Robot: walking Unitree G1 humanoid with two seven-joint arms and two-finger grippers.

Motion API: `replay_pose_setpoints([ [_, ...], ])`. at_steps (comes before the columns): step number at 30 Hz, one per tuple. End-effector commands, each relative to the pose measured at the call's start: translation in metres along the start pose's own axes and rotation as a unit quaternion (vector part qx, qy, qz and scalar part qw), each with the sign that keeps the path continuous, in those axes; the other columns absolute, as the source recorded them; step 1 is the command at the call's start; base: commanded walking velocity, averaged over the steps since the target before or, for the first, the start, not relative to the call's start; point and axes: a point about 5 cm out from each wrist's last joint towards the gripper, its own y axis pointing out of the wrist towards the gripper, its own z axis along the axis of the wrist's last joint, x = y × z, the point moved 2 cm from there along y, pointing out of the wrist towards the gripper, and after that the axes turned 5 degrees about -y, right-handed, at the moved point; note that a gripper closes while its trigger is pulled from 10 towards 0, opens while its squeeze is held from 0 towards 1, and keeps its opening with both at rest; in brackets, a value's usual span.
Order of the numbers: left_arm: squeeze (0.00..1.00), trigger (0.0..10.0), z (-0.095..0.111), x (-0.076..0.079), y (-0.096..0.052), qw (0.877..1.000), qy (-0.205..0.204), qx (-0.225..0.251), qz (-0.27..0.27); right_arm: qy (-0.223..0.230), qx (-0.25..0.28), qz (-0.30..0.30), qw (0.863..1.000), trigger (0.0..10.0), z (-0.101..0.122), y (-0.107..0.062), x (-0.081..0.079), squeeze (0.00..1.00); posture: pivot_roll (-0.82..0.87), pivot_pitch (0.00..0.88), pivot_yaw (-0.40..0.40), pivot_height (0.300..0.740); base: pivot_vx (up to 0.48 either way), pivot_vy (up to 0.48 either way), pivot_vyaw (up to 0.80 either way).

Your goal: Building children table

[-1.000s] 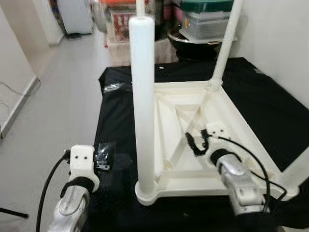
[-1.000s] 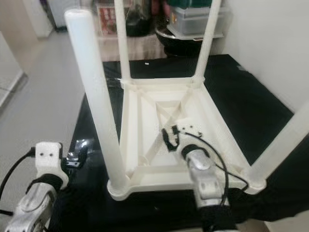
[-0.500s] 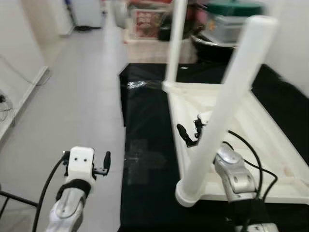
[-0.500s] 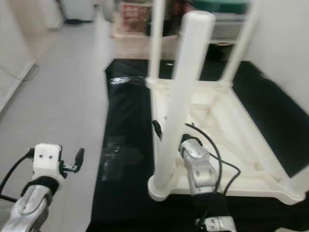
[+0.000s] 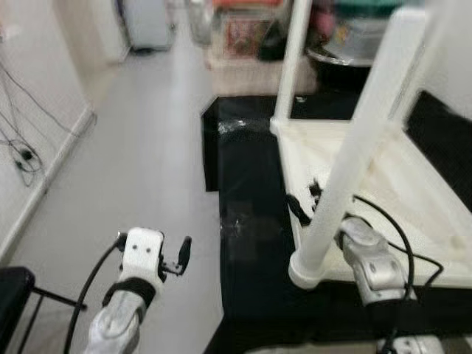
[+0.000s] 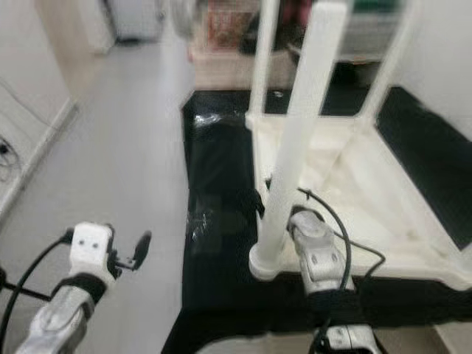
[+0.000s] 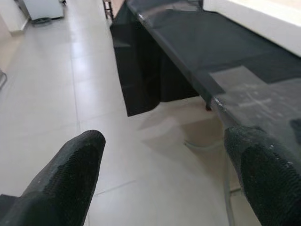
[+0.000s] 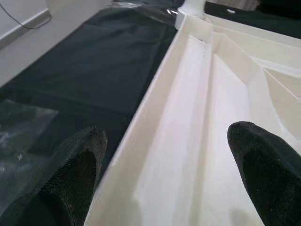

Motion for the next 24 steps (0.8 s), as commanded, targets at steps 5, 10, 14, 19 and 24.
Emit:
replay_pose_setpoints([
  [5,0.0,10.0,-0.001,0.001,0.0,1.0,-0.002,-0.004,0.0,-0.002,-0.025,-0.038,0.999,10.0,-0.004,0.003,0.008,0.0,-0.03,0.099,-0.041,0.74,0.0,0.0,0.0],
  [10,0.0,10.0,0.0,0.003,-0.001,1.0,-0.006,-0.004,-0.007,-0.004,-0.025,-0.044,0.999,10.0,0.001,0.009,0.007,0.0,-0.02,0.104,-0.045,0.74,0.0,0.0,0.0],
  [14,0.0,10.0,0.0,0.003,-0.001,1.0,-0.008,-0.003,-0.01,-0.003,-0.022,-0.042,0.999,10.0,0.003,0.009,0.006,0.0,-0.02,0.105,-0.044,0.74,0.0,-0.104,0.0],
  [19,0.0,10.0,0.001,0.002,-0.001,1.0,-0.018,-0.006,-0.001,0.005,-0.011,-0.04,0.999,10.0,0.01,0.014,0.002,0.0,-0.02,0.117,-0.048,0.74,0.0,-0.472,0.0],
  [24,0.0,10.0,0.001,0.001,-0.001,1.0,-0.026,-0.004,0.008,0.017,-0.004,-0.042,0.999,10.0,0.018,0.019,0.002,0.0,-0.02,0.125,-0.051,0.74,0.0,-0.094,0.0],
])
